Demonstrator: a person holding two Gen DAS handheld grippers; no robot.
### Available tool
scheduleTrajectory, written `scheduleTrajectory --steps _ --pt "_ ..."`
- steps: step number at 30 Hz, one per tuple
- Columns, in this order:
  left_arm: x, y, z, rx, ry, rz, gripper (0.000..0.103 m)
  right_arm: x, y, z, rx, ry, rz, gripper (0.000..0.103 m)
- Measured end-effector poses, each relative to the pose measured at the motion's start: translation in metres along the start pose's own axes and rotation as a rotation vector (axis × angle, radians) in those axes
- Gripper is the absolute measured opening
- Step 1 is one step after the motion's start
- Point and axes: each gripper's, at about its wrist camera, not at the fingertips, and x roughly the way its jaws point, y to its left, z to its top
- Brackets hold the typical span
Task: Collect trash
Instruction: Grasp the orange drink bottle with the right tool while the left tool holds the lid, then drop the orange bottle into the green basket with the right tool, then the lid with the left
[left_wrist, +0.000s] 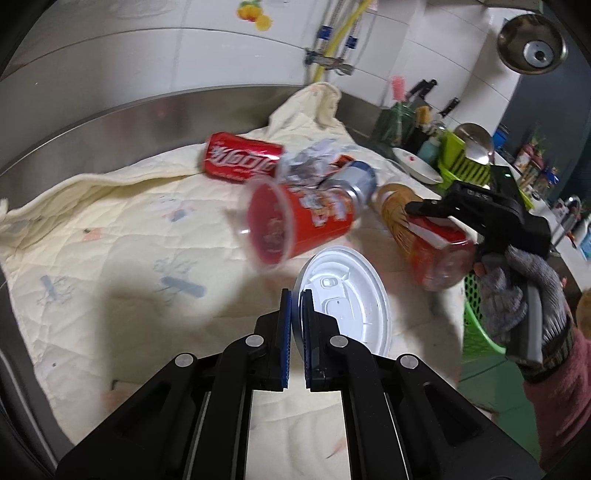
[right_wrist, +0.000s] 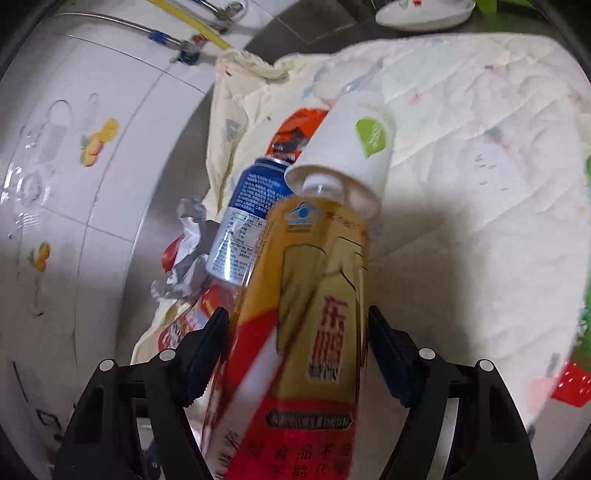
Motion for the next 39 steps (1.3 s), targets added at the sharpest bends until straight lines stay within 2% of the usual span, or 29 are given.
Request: scheduleTrajectory --steps 2,6,10,15,21,24,29,35,39 --pt "0.005 -0.01 0.003 0.012 0.003 -0.011 0.004 -0.01 -0.005 -0.001 -0.001 0.017 0.005 0.071" --pt "0.013 -0.028 0.007 0.028 0.006 -0.033 0.004 -0.02 -0.014 -0.005 -0.033 0.022 -0.037 0.071" --pt "0.014 -0.039 0.006 0.044 0.013 -0.037 0.004 -0.024 -0.02 -0.008 -0.042 0.023 -0.018 0.071" --pt "0.014 -0.046 0.01 0.058 0.015 -0.046 0.004 -0.049 -0.02 -0.009 -0.105 -0.028 -0.021 0.07" --pt "0.017 -0.07 0.017 0.088 0.017 -0.094 0.004 -0.099 -0.034 -0.014 -0.147 -0.085 -0.02 0.07" --pt "0.021 -0.095 0.023 0.119 0.014 -0.131 0.004 -0.124 -0.053 -0.012 -0.16 -0.117 -0.087 0.07" --pt "0.03 -0.139 0.03 0.169 0.016 -0.2 0.004 -0.157 -0.116 -0.006 -0.163 -0.168 -0.321 0.071" --pt "0.055 -0.188 0.034 0.211 0.053 -0.247 0.004 -0.146 -0.19 -0.002 -0.142 -0.093 -0.513 0.071" --pt "0.07 -0.213 0.034 0.223 0.07 -0.269 0.004 -0.128 -0.231 0.002 -0.106 -0.019 -0.554 0.071"
